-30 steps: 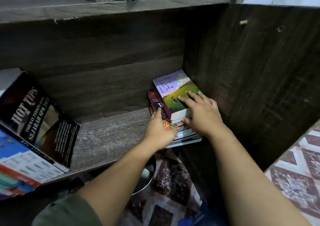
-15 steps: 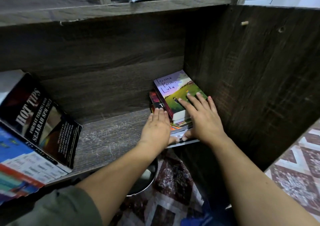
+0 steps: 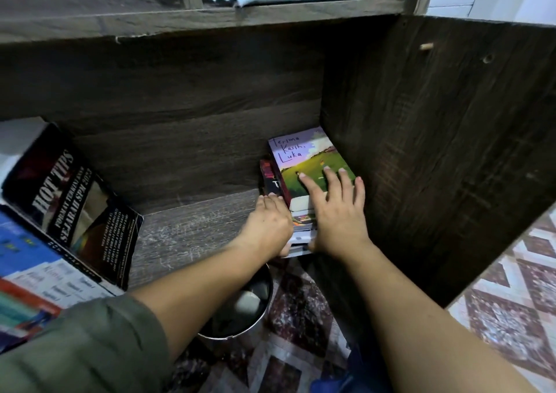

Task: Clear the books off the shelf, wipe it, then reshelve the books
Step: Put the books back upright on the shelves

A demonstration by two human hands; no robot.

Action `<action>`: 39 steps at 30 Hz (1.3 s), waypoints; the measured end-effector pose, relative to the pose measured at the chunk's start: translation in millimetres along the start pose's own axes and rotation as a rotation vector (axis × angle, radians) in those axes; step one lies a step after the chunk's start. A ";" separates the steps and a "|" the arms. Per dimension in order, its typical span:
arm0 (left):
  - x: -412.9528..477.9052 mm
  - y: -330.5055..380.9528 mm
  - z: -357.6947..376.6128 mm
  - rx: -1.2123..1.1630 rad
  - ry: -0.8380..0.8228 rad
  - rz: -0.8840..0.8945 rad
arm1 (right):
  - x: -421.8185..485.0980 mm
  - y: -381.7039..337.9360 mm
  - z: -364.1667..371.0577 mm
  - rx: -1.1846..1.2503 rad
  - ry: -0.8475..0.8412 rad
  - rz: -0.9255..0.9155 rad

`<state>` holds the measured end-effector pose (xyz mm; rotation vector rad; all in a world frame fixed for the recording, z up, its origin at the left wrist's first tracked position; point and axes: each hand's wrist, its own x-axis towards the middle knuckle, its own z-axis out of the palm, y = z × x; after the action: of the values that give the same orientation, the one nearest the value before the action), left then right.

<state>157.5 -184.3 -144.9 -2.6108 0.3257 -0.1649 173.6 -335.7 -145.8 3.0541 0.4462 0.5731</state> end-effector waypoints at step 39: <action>-179.9 -163.6 -13.7 -0.059 0.267 -0.474 | -14.0 -175.8 -45.0 0.072 -0.302 -0.287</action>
<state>14.3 -5.5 -62.4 -2.6819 -0.2107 -0.6764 96.6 -173.0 -118.3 2.9851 0.8844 0.0858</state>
